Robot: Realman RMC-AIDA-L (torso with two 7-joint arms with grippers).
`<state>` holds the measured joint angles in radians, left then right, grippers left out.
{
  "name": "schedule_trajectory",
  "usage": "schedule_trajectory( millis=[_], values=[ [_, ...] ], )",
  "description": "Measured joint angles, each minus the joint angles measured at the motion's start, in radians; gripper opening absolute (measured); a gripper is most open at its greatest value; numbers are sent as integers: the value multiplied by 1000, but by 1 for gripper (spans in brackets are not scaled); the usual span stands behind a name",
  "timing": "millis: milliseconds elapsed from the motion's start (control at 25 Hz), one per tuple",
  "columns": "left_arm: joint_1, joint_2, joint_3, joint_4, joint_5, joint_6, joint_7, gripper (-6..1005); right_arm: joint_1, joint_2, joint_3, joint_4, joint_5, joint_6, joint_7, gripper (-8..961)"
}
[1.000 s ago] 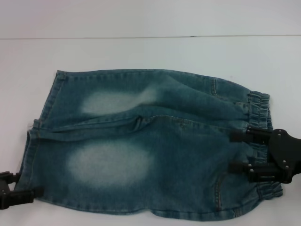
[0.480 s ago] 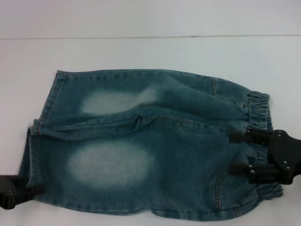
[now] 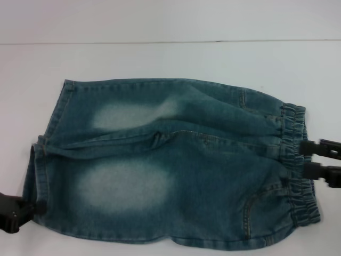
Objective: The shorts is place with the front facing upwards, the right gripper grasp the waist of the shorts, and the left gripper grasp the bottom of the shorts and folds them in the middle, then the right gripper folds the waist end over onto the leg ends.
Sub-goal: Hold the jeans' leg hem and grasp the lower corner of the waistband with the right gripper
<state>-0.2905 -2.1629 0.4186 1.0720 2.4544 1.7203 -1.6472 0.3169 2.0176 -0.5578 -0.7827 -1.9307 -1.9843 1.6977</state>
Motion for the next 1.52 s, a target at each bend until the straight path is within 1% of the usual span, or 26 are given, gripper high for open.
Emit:
schedule_trajectory(
  millis=[200,280,400,600,840,1280,1520],
  values=[
    [-6,0,2,0,-2,1,0,-1,-9,-84,14,109,-2,-2,125,941],
    [-8,0,2,0,-3,3,0,-1,-15,-107,23,118,-2,-2,197,941],
    [-11,0,2,0,-3,6,0,-1,-25,-129,41,105,-14,11,307,941],
    [-22,0,2,-6,-1,5,1,0,-8,-137,134,91,-180,84,411,942],
    [-33,0,2,-10,3,2,1,0,24,-138,133,117,-324,118,443,942],
    [-36,0,3,-9,-3,7,3,-1,43,-138,128,147,-388,180,473,942],
    [-36,-1,3,-10,-3,7,4,-1,64,-135,105,170,-407,204,480,942]
  ],
)
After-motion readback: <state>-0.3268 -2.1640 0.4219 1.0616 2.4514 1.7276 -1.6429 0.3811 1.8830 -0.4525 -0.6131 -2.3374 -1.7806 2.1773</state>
